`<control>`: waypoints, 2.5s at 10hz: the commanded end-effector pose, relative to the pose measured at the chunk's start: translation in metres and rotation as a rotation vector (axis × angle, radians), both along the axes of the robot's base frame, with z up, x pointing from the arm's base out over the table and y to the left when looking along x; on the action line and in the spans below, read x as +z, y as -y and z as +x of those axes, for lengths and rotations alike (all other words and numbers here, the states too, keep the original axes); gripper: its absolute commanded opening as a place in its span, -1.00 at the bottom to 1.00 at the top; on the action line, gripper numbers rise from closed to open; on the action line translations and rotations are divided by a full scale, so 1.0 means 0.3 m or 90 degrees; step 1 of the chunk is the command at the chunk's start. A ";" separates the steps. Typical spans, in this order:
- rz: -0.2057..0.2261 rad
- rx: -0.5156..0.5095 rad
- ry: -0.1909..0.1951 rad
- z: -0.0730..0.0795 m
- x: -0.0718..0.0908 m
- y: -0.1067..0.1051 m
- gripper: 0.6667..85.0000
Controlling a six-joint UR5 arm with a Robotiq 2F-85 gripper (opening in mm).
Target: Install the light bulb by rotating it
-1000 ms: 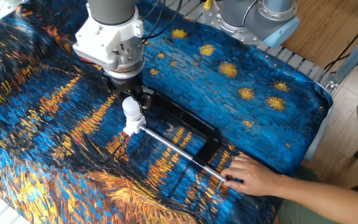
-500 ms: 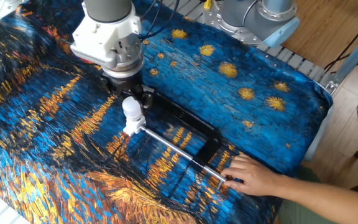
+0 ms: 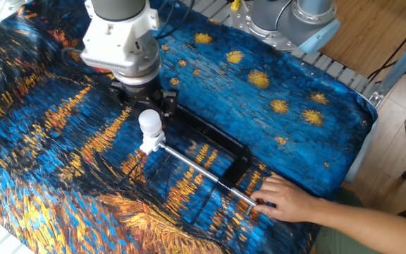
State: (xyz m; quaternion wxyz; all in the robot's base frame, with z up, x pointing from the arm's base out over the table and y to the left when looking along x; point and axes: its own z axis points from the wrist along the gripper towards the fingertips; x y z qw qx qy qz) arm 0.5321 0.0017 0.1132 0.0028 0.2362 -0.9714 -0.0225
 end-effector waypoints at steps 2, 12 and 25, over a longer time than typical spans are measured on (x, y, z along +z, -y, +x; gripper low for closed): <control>-0.022 0.133 -0.010 -0.003 0.056 0.023 0.41; -0.041 0.479 0.042 0.045 0.050 0.022 0.49; -0.025 0.528 0.064 0.031 -0.012 0.007 0.64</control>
